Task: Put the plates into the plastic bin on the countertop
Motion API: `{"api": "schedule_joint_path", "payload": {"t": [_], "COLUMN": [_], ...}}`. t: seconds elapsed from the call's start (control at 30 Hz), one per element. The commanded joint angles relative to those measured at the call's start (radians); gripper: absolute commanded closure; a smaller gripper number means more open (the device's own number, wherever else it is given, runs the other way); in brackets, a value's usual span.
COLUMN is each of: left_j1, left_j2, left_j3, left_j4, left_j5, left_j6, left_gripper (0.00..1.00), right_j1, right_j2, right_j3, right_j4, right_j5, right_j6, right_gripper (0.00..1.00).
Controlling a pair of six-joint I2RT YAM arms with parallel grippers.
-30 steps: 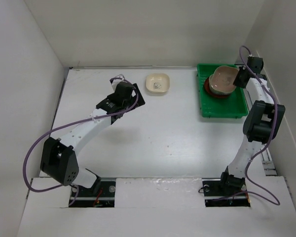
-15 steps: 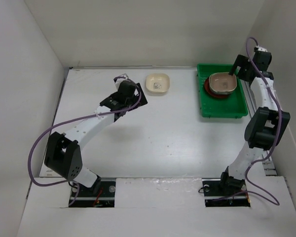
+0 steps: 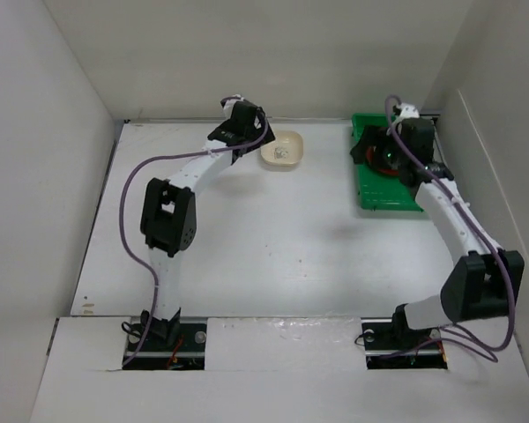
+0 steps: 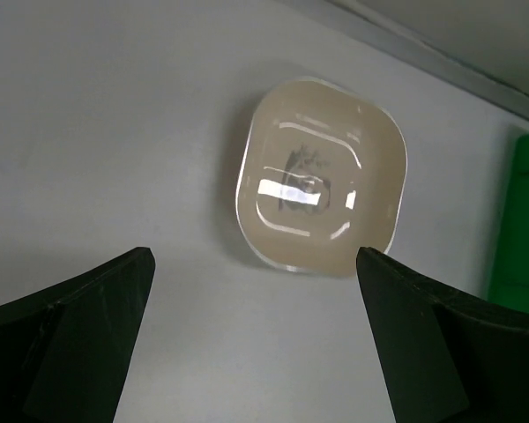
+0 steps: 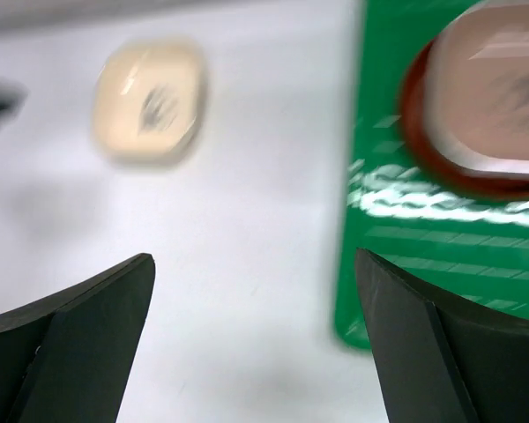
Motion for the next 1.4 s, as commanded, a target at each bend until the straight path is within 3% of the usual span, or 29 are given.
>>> {"api": "schedule_joint_path", "payload": {"t": [0.0, 0.03, 0.13, 0.27, 0.3, 0.5, 0.53, 0.57, 0.63, 0.77, 0.8, 0.83, 0.87, 1.07, 1.37], "left_j1": [0.058, 0.058, 0.084, 0.095, 0.095, 0.077, 0.077, 0.062, 0.051, 0.042, 0.042, 0.042, 0.042, 0.022, -0.066], "left_j2": [0.162, 0.208, 0.351, 0.412, 0.44, 0.486, 0.486, 0.497, 0.497, 0.445, 0.425, 0.407, 0.378, 0.29, 0.382], "left_j3": [0.212, 0.343, 0.467, 0.479, 0.49, 0.487, 0.487, 0.487, 0.475, 0.372, 0.346, 0.325, 0.295, 0.231, 0.413], "left_j4": [-0.051, -0.08, -0.143, -0.084, -0.084, -0.062, -0.053, -0.053, -0.062, -0.001, 0.016, 0.027, 0.027, 0.061, 0.06], "left_j5": [0.038, 0.038, 0.065, 0.093, 0.105, 0.15, 0.141, 0.127, 0.115, 0.127, 0.139, 0.13, 0.109, 0.064, 0.144], "left_j6": [0.051, 0.051, 0.051, 0.051, 0.051, 0.051, 0.061, 0.062, 0.062, 0.039, 0.039, 0.022, 0.008, -0.014, 0.02], "left_gripper": [0.0, 0.0, 0.05, 0.15, 0.22, 0.34, 0.39, 0.54, 0.65, 0.55, 0.49, 0.29, 0.26, 0.16, 0.11], "right_j1": [0.063, 0.074, 0.099, 0.137, 0.149, 0.158, 0.158, 0.158, 0.158, 0.158, 0.169, 0.169, 0.169, 0.178, 0.157], "right_j2": [-0.135, -0.161, -0.246, -0.348, -0.39, -0.491, -0.504, -0.504, -0.504, -0.504, -0.495, -0.494, -0.494, -0.494, -0.494], "right_j3": [-0.13, -0.182, -0.239, -0.289, -0.289, -0.332, -0.332, -0.341, -0.35, -0.372, -0.372, -0.382, -0.382, -0.391, -0.391], "right_j4": [0.111, 0.111, 0.122, 0.102, 0.091, 0.051, 0.041, 0.041, 0.041, 0.053, 0.053, 0.053, 0.053, 0.062, 0.044], "right_j5": [-0.075, -0.075, -0.127, -0.14, -0.14, -0.121, -0.121, -0.121, -0.132, -0.141, -0.141, -0.141, -0.141, -0.141, -0.132], "right_j6": [0.046, 0.046, 0.064, 0.064, 0.064, 0.055, 0.055, 0.055, 0.055, 0.046, 0.046, 0.046, 0.046, 0.046, 0.037], "right_gripper": [0.0, 0.0, 0.0, 0.0, 0.0, 0.0, 0.0, 0.0, 0.0, 0.0, 0.0, 0.0, 0.0, 0.0, 0.0]}}
